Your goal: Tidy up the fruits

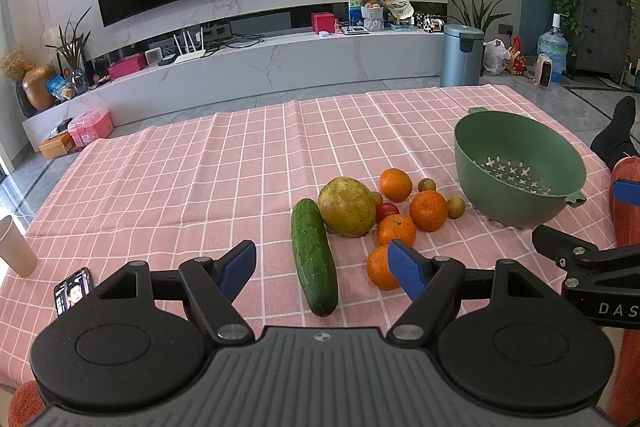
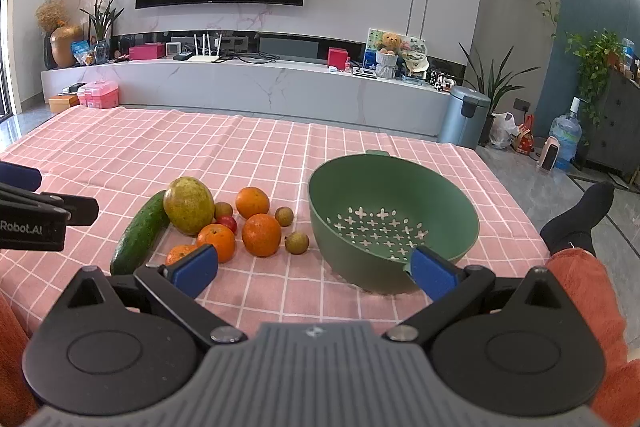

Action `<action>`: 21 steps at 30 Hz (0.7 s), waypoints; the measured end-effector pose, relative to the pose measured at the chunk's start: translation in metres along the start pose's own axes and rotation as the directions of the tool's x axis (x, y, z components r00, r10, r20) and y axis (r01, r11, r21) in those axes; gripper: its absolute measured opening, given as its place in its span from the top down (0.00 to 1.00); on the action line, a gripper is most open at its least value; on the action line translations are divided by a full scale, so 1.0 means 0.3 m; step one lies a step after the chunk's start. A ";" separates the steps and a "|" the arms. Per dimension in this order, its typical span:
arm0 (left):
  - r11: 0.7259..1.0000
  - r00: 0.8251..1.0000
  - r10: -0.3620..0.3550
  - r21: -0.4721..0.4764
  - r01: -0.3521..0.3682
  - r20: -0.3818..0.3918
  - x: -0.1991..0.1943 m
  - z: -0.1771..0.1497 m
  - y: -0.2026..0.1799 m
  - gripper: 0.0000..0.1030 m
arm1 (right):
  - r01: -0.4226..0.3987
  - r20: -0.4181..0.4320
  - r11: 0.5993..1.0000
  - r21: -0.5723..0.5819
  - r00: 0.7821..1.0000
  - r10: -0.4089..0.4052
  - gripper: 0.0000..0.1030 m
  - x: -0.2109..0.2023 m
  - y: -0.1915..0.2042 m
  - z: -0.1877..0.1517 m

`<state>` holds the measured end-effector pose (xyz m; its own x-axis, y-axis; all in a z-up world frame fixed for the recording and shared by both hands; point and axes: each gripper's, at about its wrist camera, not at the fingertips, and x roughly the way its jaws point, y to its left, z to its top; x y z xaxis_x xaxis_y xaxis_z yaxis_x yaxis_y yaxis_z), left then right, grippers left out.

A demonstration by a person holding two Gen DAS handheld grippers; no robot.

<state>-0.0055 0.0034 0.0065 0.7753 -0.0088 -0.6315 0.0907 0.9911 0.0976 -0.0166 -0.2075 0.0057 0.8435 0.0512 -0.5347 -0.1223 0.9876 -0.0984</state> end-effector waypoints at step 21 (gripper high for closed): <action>0.992 0.992 -0.082 -0.099 0.073 -0.092 0.137 0.059 0.096 0.27 | -0.158 -0.044 0.987 0.017 0.986 0.159 0.04 0.139 0.042 0.044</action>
<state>0.0401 0.0293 -0.0031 0.7046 -0.0776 -0.7054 0.0844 0.9961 -0.0253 0.0239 -0.1911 -0.0067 0.7894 0.2011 -0.5801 -0.2456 0.9694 0.0018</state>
